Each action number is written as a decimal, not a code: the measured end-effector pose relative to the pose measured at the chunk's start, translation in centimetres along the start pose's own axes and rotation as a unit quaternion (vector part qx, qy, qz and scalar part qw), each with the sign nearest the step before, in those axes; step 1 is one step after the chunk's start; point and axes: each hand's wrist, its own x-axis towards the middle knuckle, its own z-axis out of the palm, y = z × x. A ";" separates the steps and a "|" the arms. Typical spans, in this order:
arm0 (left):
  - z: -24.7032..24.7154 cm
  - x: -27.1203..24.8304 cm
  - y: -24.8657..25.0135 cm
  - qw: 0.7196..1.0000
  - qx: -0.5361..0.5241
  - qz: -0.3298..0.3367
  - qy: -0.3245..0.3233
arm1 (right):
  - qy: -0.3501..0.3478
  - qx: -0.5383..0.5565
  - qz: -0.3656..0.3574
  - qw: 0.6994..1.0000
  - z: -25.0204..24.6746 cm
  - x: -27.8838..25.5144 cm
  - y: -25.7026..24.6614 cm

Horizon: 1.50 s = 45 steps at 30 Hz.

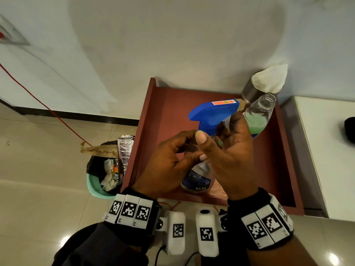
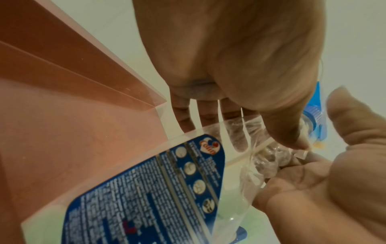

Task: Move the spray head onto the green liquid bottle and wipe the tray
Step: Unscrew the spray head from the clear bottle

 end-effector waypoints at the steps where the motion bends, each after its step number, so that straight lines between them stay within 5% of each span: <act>1: 0.0 0.0 0.0 1.000 0.002 0.001 0.001 | 0.000 -0.006 0.001 1.000 0.0 0.0 0.0; 39: -0.2 -0.1 0.0 1.000 0.010 -0.005 -0.007 | -0.016 0.022 0.017 0.999 -0.5 0.3 0.7; 45: -0.2 0.0 0.1 1.000 -0.001 -0.007 -0.013 | -0.065 0.046 0.003 0.997 -0.9 0.2 0.4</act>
